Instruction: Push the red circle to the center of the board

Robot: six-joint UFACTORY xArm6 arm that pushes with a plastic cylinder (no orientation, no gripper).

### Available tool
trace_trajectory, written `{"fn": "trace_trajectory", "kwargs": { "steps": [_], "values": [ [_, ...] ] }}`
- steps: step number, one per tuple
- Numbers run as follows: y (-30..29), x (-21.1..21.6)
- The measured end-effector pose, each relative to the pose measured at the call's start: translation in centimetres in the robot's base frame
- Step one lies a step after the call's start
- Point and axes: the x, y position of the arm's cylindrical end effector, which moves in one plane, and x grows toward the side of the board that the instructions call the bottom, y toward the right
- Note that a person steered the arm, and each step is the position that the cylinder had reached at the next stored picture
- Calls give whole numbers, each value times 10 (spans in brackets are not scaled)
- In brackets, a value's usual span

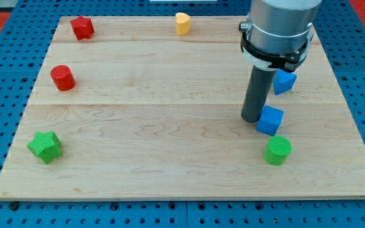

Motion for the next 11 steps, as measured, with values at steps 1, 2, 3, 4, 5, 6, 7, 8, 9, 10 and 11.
{"fn": "trace_trajectory", "kwargs": {
  "steps": [1,2,3,4,5,6,7,8,9,10,11],
  "values": [
    [3,13],
    [14,27],
    [-16,20],
    [-123,-14],
    [-258,-42],
    [-373,-69],
    [-400,-111],
    [-317,-120],
    [-212,-105],
    [-175,-96],
    [-239,-112]
  ]
}}
